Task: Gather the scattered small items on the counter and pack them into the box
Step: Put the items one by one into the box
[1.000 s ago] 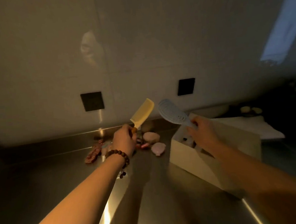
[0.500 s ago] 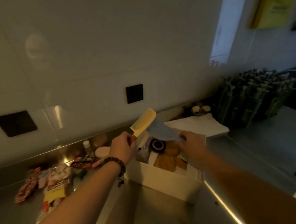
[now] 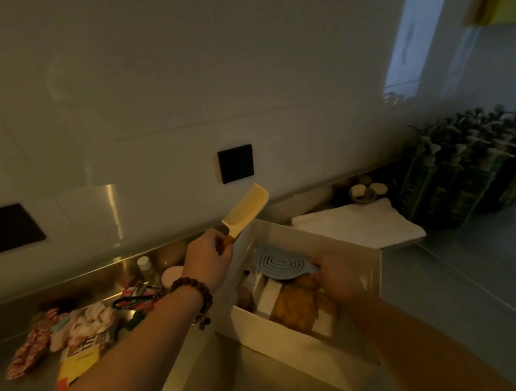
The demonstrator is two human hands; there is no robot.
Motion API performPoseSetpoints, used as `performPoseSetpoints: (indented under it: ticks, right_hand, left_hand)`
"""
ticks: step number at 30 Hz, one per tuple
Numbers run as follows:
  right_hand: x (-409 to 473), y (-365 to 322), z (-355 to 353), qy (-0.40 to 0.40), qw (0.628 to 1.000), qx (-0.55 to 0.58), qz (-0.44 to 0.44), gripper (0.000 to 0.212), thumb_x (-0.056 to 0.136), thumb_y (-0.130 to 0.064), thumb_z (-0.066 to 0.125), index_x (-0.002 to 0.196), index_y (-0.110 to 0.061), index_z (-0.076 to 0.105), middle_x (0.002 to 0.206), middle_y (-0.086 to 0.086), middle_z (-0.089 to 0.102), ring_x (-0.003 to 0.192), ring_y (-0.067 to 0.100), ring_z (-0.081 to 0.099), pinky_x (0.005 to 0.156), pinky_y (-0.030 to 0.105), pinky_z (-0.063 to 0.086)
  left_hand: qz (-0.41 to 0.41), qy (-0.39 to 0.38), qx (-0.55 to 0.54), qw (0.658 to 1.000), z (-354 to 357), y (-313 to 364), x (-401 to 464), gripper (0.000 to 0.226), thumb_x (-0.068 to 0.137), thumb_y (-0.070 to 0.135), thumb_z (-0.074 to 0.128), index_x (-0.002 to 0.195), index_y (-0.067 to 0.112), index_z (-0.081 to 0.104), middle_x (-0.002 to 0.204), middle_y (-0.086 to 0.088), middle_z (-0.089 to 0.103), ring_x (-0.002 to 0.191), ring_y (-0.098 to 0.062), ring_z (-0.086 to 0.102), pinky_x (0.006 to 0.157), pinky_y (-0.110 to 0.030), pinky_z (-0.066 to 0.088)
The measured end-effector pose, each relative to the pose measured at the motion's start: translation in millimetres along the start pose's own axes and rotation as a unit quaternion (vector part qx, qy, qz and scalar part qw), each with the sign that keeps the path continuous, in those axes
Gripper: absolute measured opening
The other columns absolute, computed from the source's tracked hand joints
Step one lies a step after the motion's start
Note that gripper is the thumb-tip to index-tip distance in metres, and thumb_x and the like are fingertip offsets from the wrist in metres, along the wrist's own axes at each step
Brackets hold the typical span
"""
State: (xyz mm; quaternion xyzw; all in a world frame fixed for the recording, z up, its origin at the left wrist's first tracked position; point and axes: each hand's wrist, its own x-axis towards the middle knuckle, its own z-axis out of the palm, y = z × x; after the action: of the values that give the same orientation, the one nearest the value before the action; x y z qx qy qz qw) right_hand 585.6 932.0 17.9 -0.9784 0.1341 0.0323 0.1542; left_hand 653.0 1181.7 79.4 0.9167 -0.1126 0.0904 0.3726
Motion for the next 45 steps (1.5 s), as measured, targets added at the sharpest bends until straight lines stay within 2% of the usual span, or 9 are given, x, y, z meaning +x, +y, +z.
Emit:
performPoseSetpoints:
  ticks: [4, 7, 14, 18, 21, 27, 32, 39, 45]
  right_hand:
    - [6, -12, -5, 0.020, 0.996, -0.091, 0.011, 0.031, 0.095, -0.031, 0.052, 0.119, -0.014, 0.056, 0.122, 0.009, 0.057, 0.114, 0.023, 0.053, 0.096, 0.035, 0.045]
    - [4, -42, -25, 0.117, 0.981, 0.154, -0.020, 0.034, 0.094, -0.038, 0.052, 0.117, -0.015, 0.062, 0.111, 0.004, 0.064, 0.099, 0.016, 0.059, 0.084, 0.026, 0.042]
    - [1, -81, -57, 0.008, 0.844, 0.536, 0.007, 0.025, 0.091, -0.014, 0.056, 0.115, -0.008, 0.062, 0.091, 0.002, 0.071, 0.084, 0.013, 0.069, 0.076, 0.027, 0.057]
    - [0, -68, -61, 0.041, 0.869, 0.492, 0.031, 0.027, 0.092, -0.013, 0.052, 0.118, -0.014, 0.059, 0.087, 0.002, 0.068, 0.074, 0.009, 0.068, 0.063, 0.022, 0.055]
    - [3, -50, -65, 0.078, 0.912, 0.404, -0.002, 0.031, 0.095, -0.012, 0.048, 0.124, -0.015, 0.059, 0.084, 0.003, 0.068, 0.065, 0.002, 0.064, 0.059, 0.018, 0.053]
    - [1, -24, -66, -0.027, 0.980, 0.143, -0.136, 0.044, 0.086, -0.029, 0.065, 0.128, -0.022, 0.052, 0.114, 0.007, 0.063, 0.102, 0.020, 0.059, 0.086, 0.035, 0.049]
    - [15, -32, -53, -0.051, 0.994, 0.058, -0.082, 0.049, 0.091, -0.032, 0.060, 0.135, -0.017, 0.045, 0.132, 0.011, 0.053, 0.120, 0.026, 0.052, 0.102, 0.036, 0.041]
    - [17, -22, -29, 0.023, 0.981, -0.167, -0.095, 0.036, 0.097, -0.016, 0.045, 0.132, -0.013, 0.045, 0.131, 0.011, 0.053, 0.118, 0.027, 0.052, 0.099, 0.039, 0.044]
    - [18, -12, -22, -0.007, 0.982, -0.180, -0.046, 0.029, 0.099, -0.017, 0.039, 0.126, -0.014, 0.049, 0.131, 0.009, 0.052, 0.121, 0.025, 0.050, 0.100, 0.036, 0.042]
  left_hand:
    - [0.002, -0.012, -0.019, 1.000, 5, 5, -1, 0.011, 0.085, 0.028, 0.064, 0.088, 0.027, 0.053, 0.076, 0.016, 0.051, 0.069, 0.002, 0.047, 0.056, -0.013, 0.032]
    - [0.015, -0.032, -0.034, 0.999, 12, 17, -4, 0.008, 0.087, 0.027, 0.061, 0.087, 0.024, 0.054, 0.076, 0.010, 0.054, 0.069, -0.001, 0.049, 0.056, -0.016, 0.036]
    - [0.046, -0.090, -0.103, 0.990, 38, 53, -24, 0.006, 0.089, 0.017, 0.059, 0.095, 0.014, 0.059, 0.086, -0.004, 0.065, 0.079, -0.014, 0.061, 0.071, -0.030, 0.050]
    - [0.069, -0.184, -0.148, 0.969, 39, 56, -30, 0.011, 0.087, 0.024, 0.062, 0.098, 0.023, 0.059, 0.088, 0.013, 0.062, 0.080, 0.007, 0.058, 0.064, -0.004, 0.042]
    - [0.106, -0.119, -0.095, 0.983, 32, 50, -25, 0.014, 0.089, 0.025, 0.059, 0.101, 0.019, 0.064, 0.094, 0.006, 0.065, 0.086, -0.005, 0.059, 0.071, -0.011, 0.043]
    - [0.148, -0.091, 0.017, 0.985, 33, 29, -11, 0.037, 0.094, 0.017, 0.049, 0.131, 0.016, 0.050, 0.136, -0.005, 0.049, 0.124, -0.020, 0.045, 0.102, -0.027, 0.033]
    - [0.227, -0.180, 0.122, 0.949, 54, 17, 0, 0.057, 0.094, 0.013, 0.044, 0.146, 0.016, 0.023, 0.156, -0.004, 0.016, 0.142, -0.016, 0.012, 0.112, -0.021, 0.006]
    - [0.234, -0.308, 0.273, 0.881, 85, 9, 22, 0.067, 0.094, 0.018, 0.042, 0.149, 0.019, 0.002, 0.157, -0.006, -0.005, 0.144, -0.022, -0.004, 0.117, -0.037, 0.002]
    - [0.226, -0.328, 0.307, 0.864, 103, 6, 25, 0.071, 0.093, 0.032, 0.044, 0.149, 0.023, 0.001, 0.157, -0.004, -0.004, 0.144, -0.023, -0.004, 0.117, -0.040, 0.003]
